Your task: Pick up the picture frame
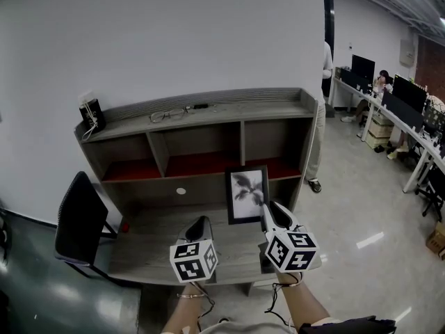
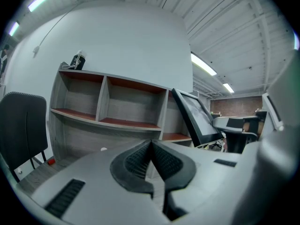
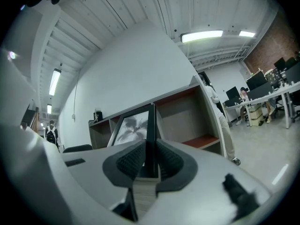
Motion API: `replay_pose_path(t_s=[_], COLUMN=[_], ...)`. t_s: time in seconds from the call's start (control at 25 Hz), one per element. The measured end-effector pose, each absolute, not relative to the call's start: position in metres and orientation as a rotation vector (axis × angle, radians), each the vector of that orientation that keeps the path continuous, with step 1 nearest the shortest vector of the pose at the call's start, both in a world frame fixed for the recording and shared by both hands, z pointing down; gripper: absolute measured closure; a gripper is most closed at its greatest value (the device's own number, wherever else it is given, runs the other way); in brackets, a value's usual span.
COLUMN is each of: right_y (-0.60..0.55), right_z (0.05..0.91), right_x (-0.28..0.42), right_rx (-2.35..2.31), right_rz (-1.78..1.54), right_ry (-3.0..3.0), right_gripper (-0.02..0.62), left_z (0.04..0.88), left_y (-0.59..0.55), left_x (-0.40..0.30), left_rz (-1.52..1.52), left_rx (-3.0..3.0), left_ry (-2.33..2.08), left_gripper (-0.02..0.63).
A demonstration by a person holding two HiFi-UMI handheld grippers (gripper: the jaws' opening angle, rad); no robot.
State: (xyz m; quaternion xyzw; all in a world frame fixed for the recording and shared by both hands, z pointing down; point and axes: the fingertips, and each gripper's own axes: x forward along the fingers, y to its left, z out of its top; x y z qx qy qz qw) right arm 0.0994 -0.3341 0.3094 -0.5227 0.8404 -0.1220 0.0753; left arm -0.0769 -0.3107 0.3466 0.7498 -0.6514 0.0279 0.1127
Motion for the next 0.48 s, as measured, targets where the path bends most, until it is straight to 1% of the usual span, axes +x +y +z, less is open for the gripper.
replay_pose_path(t_s=[0.48], right_y=[-0.3401], right_z=[0.3087], right_x=[0.0986], right_rx=[-1.571], right_rz=[-0.366], right_ry=[2.520], right_gripper=[0.509], left_z=[0.3471], left_y=[-0.3190], left_x=[-0.0796], left_rz=[0.077], left_rx=[2.197], left_ry=[-1.908], left_gripper=[0.592])
